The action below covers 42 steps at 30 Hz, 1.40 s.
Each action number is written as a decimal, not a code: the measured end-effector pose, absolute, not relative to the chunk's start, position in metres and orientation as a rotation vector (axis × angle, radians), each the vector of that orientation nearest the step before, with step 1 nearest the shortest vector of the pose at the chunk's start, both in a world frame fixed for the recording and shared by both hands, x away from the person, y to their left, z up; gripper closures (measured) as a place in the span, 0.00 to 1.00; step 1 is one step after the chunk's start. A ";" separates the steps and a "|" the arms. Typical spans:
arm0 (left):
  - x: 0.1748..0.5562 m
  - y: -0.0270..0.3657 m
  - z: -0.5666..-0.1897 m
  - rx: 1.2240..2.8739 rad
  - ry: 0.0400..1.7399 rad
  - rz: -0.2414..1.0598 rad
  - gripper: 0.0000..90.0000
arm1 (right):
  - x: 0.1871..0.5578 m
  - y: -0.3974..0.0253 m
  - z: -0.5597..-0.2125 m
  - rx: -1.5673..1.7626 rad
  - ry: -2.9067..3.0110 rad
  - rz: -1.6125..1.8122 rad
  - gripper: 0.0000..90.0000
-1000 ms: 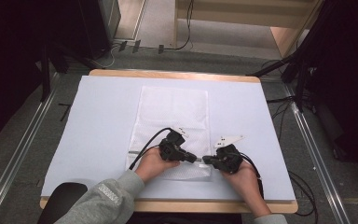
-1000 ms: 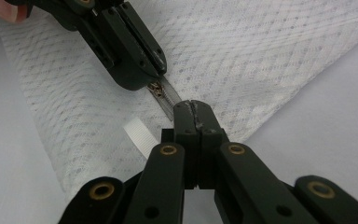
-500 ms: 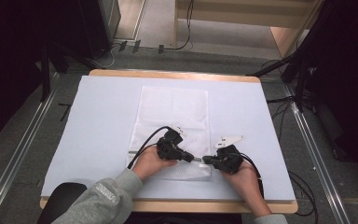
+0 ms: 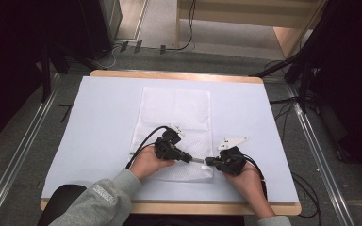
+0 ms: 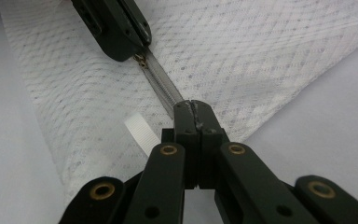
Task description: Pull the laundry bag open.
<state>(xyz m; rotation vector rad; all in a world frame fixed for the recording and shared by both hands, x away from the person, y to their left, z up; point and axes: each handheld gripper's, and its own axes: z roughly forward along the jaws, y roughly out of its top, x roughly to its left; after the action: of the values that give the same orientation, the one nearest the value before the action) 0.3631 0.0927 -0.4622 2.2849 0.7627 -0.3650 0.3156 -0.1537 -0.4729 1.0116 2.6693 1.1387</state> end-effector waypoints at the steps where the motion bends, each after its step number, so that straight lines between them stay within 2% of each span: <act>1: 0.363 0.094 -0.462 2.284 0.770 -0.370 0.98 | 0.316 -0.154 -0.473 1.012 2.669 1.139 1.00; 22: 0.361 0.129 -0.454 2.248 0.846 -0.360 0.98 | 0.323 -0.156 -0.472 0.942 2.728 1.147 1.00; 42: 0.360 0.152 -0.447 2.257 0.868 -0.365 0.98 | 0.325 -0.156 -0.472 1.028 2.732 1.156 1.00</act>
<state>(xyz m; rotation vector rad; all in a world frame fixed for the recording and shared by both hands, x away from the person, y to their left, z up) 0.3595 0.1520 -0.4469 2.2566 0.8678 -0.3652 0.3246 -0.1561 -0.4722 1.0280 2.7317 1.1560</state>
